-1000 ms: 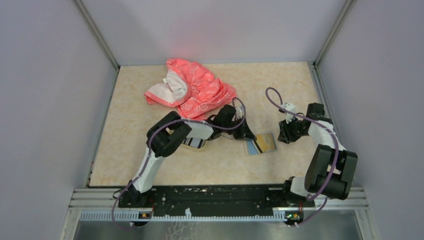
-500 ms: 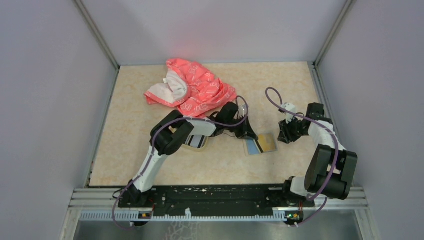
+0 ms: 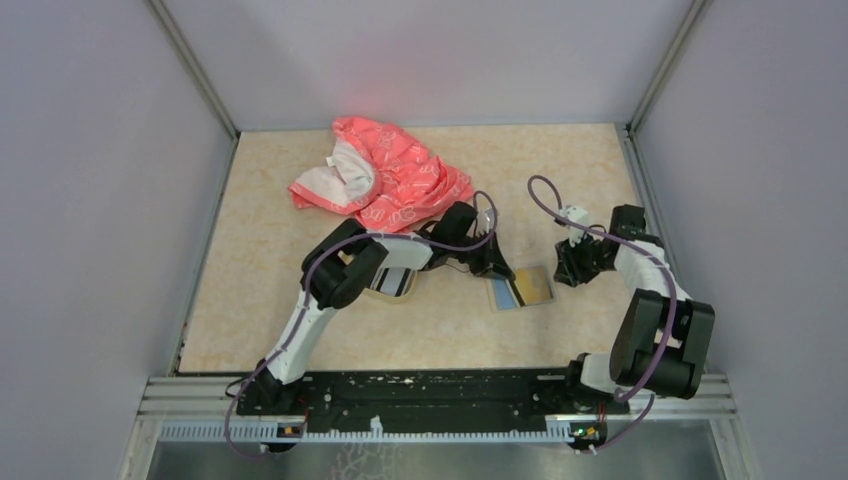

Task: Put the credit cards into the card holder
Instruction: Insert the credit card into the card holder, then close the card holder at the center of the board.

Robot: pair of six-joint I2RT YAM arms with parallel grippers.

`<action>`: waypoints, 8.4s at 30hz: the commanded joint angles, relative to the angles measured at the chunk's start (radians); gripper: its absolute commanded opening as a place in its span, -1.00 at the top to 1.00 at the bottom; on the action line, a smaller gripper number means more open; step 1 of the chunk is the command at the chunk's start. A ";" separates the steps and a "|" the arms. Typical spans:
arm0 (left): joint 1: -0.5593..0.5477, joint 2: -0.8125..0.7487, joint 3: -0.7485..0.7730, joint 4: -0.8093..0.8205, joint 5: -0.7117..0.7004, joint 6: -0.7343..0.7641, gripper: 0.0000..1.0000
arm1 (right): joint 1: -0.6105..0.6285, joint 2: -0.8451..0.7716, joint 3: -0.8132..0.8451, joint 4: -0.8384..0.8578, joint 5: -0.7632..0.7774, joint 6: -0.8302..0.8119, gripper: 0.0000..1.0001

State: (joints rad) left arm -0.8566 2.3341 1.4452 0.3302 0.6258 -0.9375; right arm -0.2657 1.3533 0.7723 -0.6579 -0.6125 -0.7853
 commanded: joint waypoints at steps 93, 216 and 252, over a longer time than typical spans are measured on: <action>0.005 0.050 0.085 -0.069 -0.024 0.061 0.26 | 0.517 -0.109 -0.024 -0.008 0.212 -0.273 0.91; -0.315 -0.409 -0.646 0.548 -0.726 0.063 -0.98 | 0.199 0.278 0.124 -0.184 -0.130 -0.011 0.26; -0.198 -0.242 -0.556 0.700 -0.519 0.130 0.06 | 0.169 0.052 0.097 -0.047 0.019 0.093 0.18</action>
State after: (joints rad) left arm -1.0653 2.0586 0.8520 1.0523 0.1097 -0.8070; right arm -0.0792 1.4998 0.8703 -0.7666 -0.6342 -0.7280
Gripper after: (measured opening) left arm 0.474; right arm 0.406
